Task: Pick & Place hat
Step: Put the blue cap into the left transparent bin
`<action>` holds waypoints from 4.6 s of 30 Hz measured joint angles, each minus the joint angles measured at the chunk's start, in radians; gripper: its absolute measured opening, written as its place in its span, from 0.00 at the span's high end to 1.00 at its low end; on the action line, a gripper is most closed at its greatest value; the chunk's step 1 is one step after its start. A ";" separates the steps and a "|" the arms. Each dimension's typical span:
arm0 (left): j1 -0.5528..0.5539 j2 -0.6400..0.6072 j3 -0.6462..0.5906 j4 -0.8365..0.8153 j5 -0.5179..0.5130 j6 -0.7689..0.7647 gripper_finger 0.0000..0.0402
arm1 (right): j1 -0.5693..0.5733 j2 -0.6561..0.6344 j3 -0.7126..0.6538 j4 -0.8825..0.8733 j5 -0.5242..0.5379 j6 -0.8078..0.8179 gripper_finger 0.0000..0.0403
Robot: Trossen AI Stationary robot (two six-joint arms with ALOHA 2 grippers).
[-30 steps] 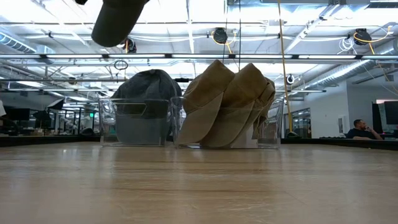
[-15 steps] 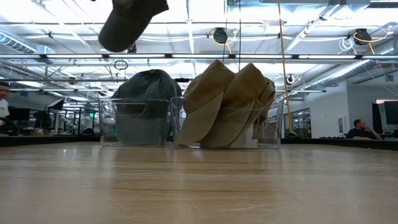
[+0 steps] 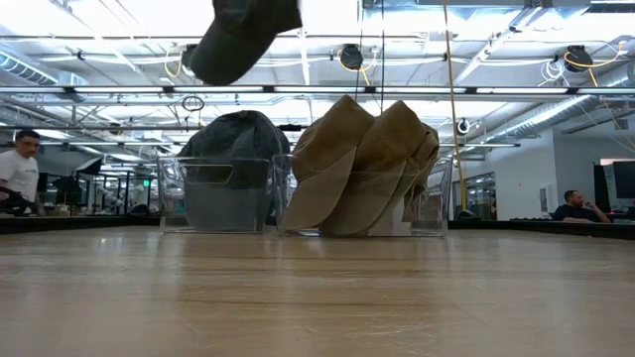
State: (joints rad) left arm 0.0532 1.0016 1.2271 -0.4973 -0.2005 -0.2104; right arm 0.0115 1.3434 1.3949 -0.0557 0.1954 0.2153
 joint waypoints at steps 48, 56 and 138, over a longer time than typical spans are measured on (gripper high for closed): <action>0.030 0.267 0.244 0.049 -0.090 0.025 0.97 | 0.003 0.031 0.000 0.131 -0.042 -0.082 0.99; 0.032 0.256 0.244 -0.008 -0.001 0.007 0.93 | 0.003 -0.050 -0.001 0.057 -0.041 -0.130 0.99; -0.151 0.425 0.474 -0.086 0.531 0.163 0.26 | 0.103 0.213 0.325 -0.188 -0.542 -0.150 1.00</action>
State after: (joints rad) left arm -0.0973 1.4271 1.7006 -0.5836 0.3306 -0.0475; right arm 0.1142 1.5560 1.7195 -0.2436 -0.3466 0.0658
